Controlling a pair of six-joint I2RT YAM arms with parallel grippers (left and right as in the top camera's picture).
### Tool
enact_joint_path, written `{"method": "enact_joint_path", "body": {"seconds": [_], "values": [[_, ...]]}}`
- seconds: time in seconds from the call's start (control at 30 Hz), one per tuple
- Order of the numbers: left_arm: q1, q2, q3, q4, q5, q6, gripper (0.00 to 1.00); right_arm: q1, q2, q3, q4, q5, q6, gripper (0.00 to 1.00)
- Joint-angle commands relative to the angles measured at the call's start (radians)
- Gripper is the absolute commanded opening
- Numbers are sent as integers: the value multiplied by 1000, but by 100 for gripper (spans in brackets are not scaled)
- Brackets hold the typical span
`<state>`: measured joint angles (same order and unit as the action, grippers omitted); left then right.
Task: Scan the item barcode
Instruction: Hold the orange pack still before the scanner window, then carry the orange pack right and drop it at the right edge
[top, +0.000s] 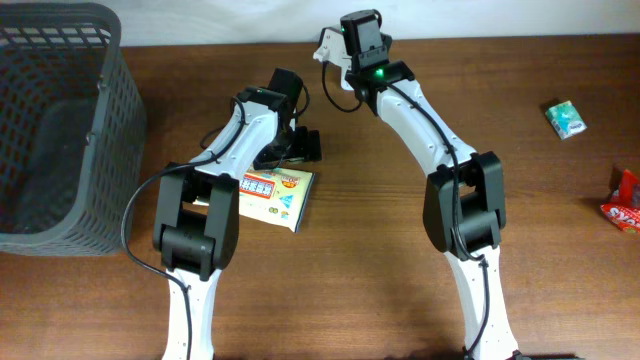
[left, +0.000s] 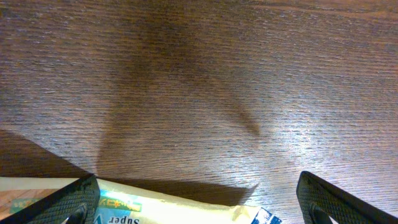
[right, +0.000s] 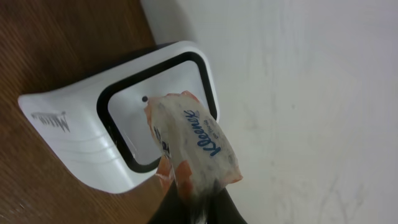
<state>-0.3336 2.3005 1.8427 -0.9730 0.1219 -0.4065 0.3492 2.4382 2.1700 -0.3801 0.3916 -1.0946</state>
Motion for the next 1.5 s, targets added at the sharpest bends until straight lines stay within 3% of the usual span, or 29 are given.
{"method": "enact_joint_path", "body": {"seconds": [0.0,0.83,1.07,1.2,1.37,1.47], "values": [[0,-6,-12,-1,-11,16,100,-11,-2,6,35,-20,-73,4],[-5,-6,-12,-1,-11,16,100,-25,9,6,92,-11,-72,4],[-5,-6,-12,-1,-12,16,100,-53,9,6,92,90,-66,4],[-5,-6,-12,-2,-12,16,100,-100,9,6,92,167,57,4],[-5,-6,-12,-2,-12,16,100,-188,8,6,6,325,416,4],[-5,-6,-12,-2,-12,16,100,-237,-5,7,-98,364,562,4]]}}
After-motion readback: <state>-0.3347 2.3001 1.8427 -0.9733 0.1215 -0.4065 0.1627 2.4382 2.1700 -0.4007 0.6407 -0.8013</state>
